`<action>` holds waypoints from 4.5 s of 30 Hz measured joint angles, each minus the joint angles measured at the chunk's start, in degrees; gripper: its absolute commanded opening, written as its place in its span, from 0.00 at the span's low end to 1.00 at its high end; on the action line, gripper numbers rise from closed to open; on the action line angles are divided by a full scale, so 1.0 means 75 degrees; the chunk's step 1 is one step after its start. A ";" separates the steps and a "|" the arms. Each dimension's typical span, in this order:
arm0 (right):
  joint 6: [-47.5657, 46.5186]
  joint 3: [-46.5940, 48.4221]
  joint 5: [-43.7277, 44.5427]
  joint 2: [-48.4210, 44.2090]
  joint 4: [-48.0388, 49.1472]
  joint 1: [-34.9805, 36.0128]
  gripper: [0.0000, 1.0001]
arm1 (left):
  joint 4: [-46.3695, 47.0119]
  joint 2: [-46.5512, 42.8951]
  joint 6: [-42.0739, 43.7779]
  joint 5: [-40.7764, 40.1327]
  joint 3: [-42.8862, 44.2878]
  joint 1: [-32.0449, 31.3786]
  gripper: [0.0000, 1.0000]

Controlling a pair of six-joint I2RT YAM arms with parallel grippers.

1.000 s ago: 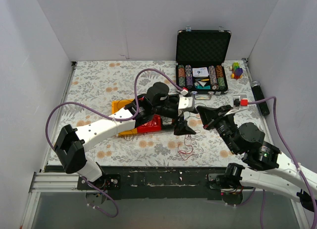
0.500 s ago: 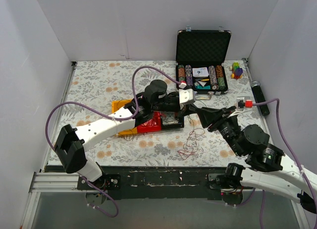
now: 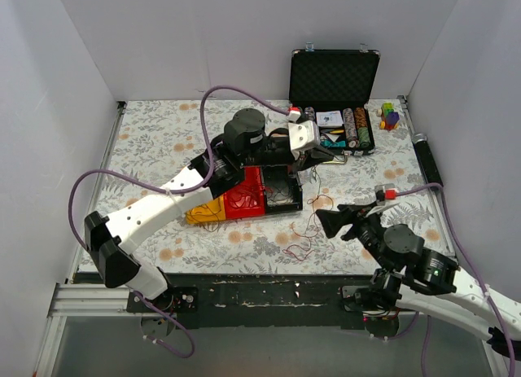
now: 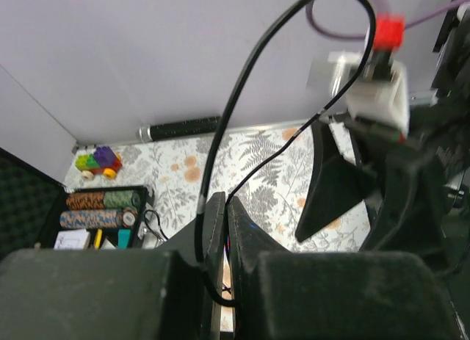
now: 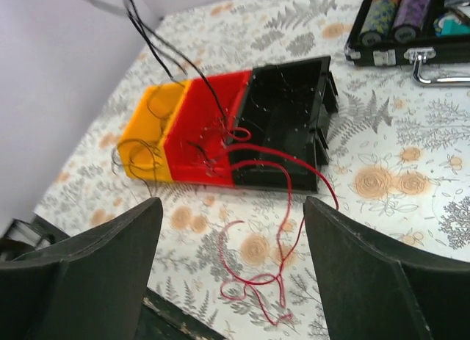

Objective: Untangle the cables
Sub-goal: Place the cable in the bin, then untie the cable, then place the cable in the bin.

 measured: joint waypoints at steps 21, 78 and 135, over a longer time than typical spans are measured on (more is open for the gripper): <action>-0.1763 -0.0431 -0.0918 0.1043 0.1311 0.0000 0.01 | -0.2072 -0.0149 0.0845 0.0790 0.2127 0.0000 0.00; 0.0323 -0.0959 -0.0294 0.0962 -0.0790 0.0000 0.01 | 0.1909 -0.0749 0.2334 -0.3337 0.2299 0.0000 0.00; 0.3611 0.0522 0.1868 -0.0044 -0.4016 0.0000 0.01 | 0.1227 0.1985 0.2906 -0.3104 -0.2736 0.0749 0.02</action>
